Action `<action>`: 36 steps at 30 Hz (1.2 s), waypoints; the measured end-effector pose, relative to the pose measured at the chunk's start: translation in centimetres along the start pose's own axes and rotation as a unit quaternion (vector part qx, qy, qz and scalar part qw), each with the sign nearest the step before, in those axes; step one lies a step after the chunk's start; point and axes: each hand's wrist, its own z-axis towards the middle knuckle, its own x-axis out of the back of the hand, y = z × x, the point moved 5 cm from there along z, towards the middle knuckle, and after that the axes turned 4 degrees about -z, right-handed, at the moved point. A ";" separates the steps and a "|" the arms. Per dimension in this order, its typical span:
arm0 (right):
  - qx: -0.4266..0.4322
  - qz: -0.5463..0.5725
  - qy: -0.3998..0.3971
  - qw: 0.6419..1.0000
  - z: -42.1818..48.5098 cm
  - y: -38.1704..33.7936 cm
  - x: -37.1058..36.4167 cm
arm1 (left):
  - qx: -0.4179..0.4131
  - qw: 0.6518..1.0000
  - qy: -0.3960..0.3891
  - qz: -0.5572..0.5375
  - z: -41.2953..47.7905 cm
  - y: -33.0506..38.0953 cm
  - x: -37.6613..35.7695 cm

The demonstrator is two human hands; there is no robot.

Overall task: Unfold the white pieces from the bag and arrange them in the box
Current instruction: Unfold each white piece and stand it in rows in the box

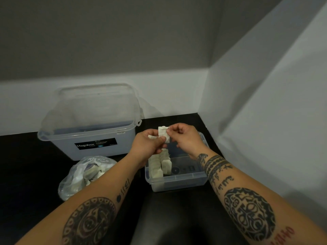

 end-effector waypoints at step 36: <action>-0.171 -0.333 -0.193 0.907 0.7 8.4 -2.6 | -0.009 0.989 0.134 -0.055 1.6 -0.5 3.0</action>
